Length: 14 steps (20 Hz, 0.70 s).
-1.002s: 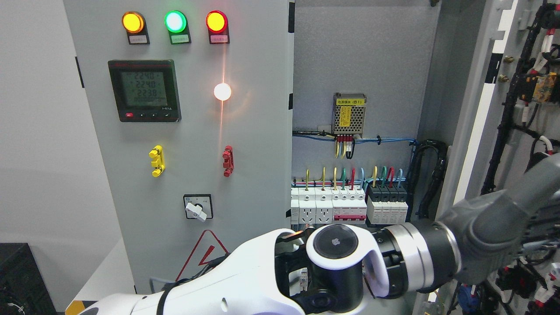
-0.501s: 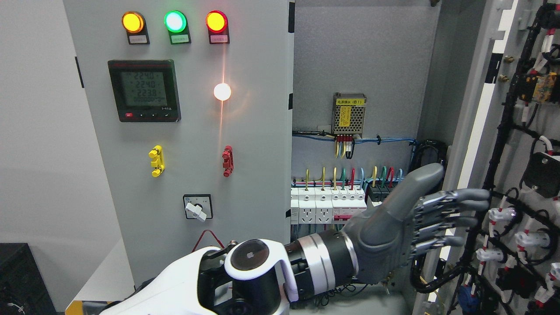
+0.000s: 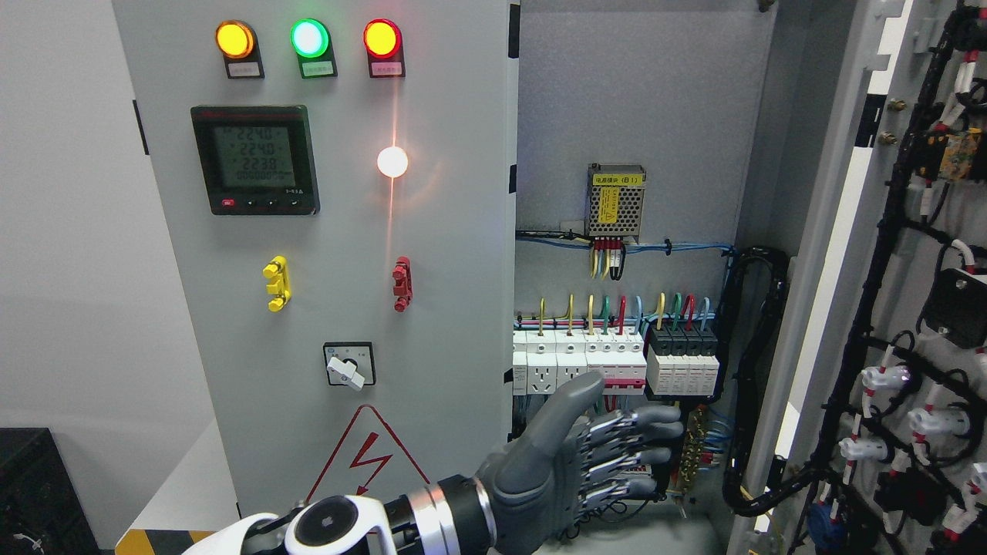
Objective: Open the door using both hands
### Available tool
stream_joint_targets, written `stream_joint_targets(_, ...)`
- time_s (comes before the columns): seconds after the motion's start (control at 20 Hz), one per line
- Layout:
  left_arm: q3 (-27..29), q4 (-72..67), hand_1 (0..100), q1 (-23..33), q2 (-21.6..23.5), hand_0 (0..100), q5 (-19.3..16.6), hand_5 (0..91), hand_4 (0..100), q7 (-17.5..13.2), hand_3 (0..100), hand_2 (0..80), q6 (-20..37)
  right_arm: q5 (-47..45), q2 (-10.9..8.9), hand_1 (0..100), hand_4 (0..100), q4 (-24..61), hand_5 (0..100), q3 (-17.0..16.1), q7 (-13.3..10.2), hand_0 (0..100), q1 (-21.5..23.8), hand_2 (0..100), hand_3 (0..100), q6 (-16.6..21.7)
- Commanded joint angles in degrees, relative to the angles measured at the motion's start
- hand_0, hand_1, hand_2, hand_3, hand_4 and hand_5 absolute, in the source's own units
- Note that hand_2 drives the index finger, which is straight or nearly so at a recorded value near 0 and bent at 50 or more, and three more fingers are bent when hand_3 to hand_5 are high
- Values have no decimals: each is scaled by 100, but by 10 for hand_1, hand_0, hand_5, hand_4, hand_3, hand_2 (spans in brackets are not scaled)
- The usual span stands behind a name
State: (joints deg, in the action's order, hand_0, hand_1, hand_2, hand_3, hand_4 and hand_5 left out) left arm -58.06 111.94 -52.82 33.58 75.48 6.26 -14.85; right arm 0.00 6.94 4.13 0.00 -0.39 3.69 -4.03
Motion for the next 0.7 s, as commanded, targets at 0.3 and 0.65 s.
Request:
stream_joint_targets(0.3,769,-364,0,3451,1767,0,-217,0,0,-2,0,0,35,106,0,0,0,0,0,132,-5,0,0,0,0,-2)
stream_joint_targets(0.65,1252,-1498,0,5034,1345,0,-806,0,0,-2,0,0,53,97,0,0,0,0,0,132,-5,0,0,0,0,-2)
